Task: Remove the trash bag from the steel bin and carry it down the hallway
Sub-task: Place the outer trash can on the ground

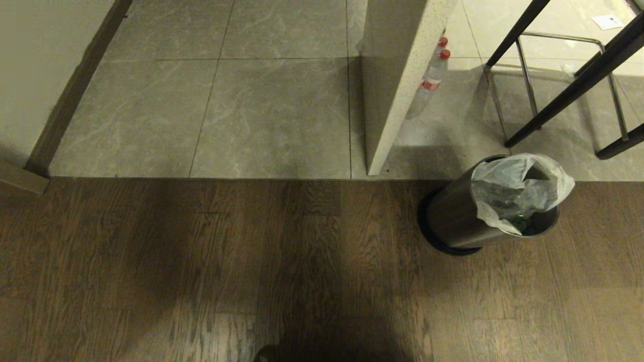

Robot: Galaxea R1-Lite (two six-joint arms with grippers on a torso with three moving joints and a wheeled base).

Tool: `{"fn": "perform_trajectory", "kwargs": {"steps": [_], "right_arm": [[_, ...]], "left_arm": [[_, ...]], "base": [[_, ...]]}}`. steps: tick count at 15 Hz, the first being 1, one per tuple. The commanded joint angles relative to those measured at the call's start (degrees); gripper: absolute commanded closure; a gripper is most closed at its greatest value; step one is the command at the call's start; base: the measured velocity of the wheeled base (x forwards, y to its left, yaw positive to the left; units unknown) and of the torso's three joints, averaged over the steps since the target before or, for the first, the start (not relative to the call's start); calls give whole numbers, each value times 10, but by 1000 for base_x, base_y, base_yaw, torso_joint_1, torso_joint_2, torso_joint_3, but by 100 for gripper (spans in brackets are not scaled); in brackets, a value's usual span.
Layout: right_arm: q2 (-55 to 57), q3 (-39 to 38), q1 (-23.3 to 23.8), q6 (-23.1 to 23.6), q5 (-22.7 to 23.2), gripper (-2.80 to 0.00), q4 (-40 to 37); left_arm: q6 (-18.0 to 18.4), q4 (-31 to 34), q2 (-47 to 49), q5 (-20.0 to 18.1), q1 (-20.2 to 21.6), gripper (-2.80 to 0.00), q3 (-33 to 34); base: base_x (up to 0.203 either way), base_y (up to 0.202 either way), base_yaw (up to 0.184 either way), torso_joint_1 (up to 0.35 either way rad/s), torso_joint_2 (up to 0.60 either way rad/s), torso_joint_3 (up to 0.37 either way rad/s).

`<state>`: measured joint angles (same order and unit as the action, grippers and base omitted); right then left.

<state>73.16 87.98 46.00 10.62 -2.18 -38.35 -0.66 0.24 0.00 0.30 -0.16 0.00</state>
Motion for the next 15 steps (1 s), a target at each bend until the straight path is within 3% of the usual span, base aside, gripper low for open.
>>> {"fn": "perform_trajectory", "kwargs": {"steps": [1, 5, 9, 15], "right_arm": [[22, -2, 1, -13, 8, 0, 20], [125, -7, 5, -63, 39, 0, 93], [226, -11, 5, -69, 102, 0, 193], [325, 4, 2, -71, 138, 0, 300]], "left_arm": [[0, 0, -1, 0, 0, 0, 1], [0, 0, -1, 0, 0, 0, 1], [0, 0, -1, 0, 0, 0, 1], [0, 0, -1, 0, 0, 0, 1]], "base": [[0, 0, 0, 0, 0, 0], [0, 0, 0, 0, 0, 0], [0, 0, 0, 0, 0, 0], [0, 0, 0, 0, 0, 0]]}}
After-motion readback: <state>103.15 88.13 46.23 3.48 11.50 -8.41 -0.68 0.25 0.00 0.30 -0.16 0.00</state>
